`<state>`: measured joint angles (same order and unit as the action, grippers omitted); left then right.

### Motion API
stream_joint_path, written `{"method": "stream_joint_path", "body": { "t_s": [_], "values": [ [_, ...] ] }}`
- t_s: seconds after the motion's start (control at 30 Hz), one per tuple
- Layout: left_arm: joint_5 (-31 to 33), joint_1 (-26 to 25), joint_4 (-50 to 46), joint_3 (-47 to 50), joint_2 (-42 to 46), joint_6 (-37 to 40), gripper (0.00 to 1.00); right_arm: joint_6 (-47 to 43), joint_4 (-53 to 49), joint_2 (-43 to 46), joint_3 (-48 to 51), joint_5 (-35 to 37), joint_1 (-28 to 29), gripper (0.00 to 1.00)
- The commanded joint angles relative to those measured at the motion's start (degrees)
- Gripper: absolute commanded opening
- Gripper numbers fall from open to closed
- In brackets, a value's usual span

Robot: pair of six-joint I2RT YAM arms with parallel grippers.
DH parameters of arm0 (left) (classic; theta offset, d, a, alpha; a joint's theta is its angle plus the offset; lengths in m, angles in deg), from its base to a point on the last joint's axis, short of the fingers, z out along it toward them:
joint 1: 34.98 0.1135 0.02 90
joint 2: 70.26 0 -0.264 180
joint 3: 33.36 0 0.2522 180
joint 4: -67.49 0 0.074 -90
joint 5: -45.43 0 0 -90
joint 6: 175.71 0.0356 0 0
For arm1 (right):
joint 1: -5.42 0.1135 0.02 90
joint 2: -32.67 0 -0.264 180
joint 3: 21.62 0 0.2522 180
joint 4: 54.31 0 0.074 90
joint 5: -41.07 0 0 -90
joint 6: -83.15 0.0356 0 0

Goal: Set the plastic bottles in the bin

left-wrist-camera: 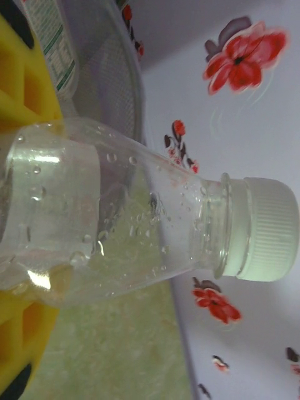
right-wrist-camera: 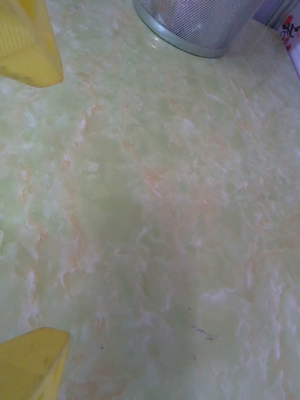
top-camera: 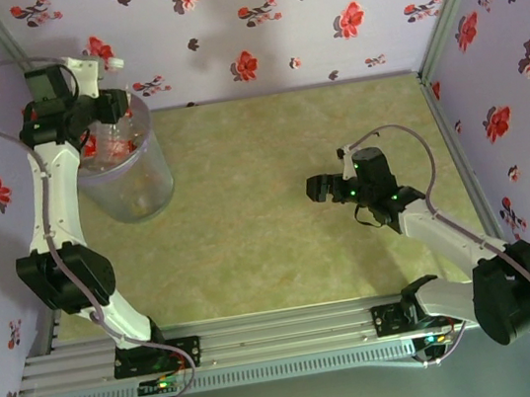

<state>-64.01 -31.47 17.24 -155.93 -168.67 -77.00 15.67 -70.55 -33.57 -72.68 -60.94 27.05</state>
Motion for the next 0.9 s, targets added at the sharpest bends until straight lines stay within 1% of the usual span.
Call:
{"method": "stream_joint_path", "body": {
  "t_s": [0.0, 0.17, 0.37, 0.47, 0.87],
  "values": [
    [-2.1, 0.1, -4.7, -1.4, -0.7, 5.5, 0.00, -1.3, 0.8, -0.2, -0.1, 0.5, -0.4, 0.99],
    [-2.3, 0.3, -5.7, 0.8, -0.9, 8.0, 0.00, -1.3, 0.9, -0.1, 0.2, 0.5, -0.4, 0.99],
    [-3.6, 1.2, -5.2, 5.3, -0.8, 7.9, 0.00, -1.8, 0.9, 0.6, 1.0, 1.1, -0.4, 0.99],
    [-3.6, 1.8, -5.5, 6.6, -1.0, 7.1, 0.00, -2.3, 0.6, 0.9, 1.3, 1.4, -0.4, 0.99],
    [-3.6, 4.1, -0.6, 14.2, 1.1, 1.8, 0.00, -2.3, 0.8, 0.7, 1.1, 1.3, -0.4, 0.99]
  ]
}}
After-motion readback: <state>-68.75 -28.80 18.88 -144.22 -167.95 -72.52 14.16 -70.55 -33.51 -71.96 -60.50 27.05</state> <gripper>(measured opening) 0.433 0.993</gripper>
